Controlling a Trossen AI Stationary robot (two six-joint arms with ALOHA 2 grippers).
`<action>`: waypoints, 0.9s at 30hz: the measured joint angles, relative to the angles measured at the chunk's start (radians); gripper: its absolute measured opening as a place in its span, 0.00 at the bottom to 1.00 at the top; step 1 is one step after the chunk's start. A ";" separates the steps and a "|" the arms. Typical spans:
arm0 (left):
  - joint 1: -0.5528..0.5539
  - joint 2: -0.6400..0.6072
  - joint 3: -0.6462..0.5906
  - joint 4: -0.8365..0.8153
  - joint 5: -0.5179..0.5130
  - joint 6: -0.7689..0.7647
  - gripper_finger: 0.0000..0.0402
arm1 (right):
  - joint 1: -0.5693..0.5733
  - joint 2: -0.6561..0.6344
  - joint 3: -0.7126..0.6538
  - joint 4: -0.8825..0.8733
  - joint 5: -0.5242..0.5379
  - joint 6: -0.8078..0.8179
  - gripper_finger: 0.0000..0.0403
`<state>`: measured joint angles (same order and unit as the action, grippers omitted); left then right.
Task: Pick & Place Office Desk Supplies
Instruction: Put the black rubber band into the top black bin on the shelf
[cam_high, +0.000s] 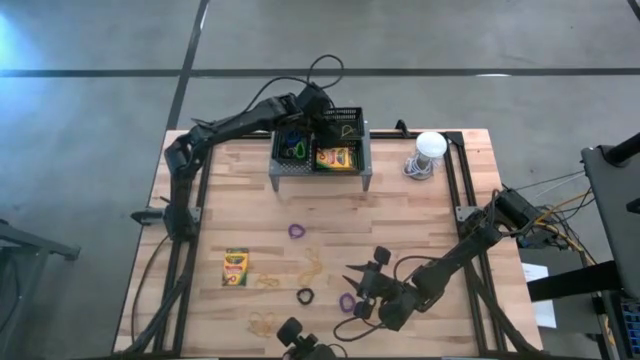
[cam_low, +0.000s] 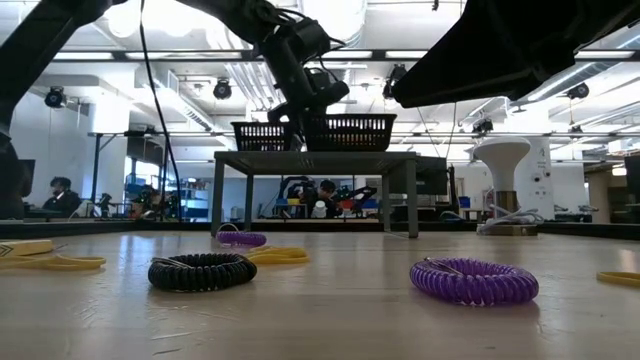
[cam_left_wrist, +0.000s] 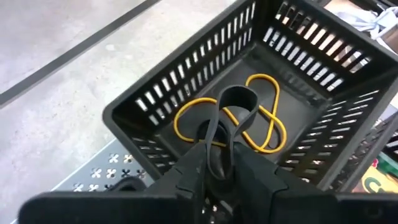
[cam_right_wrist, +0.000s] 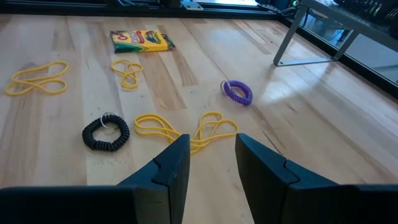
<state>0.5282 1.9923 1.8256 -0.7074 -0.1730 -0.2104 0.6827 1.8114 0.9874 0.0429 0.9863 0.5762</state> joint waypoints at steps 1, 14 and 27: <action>0.000 0.000 0.000 0.000 0.000 0.000 0.20 | 0.000 0.000 0.000 0.000 0.000 0.000 0.30; 0.000 0.000 0.000 0.000 0.000 0.000 0.21 | 0.000 0.000 0.000 0.000 0.000 0.000 0.30; 0.001 0.000 -0.001 0.000 0.000 -0.001 0.40 | 0.000 0.000 0.000 0.000 0.000 0.000 0.30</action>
<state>0.5293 1.9923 1.8248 -0.7074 -0.1726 -0.2111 0.6827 1.8114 0.9874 0.0429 0.9863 0.5762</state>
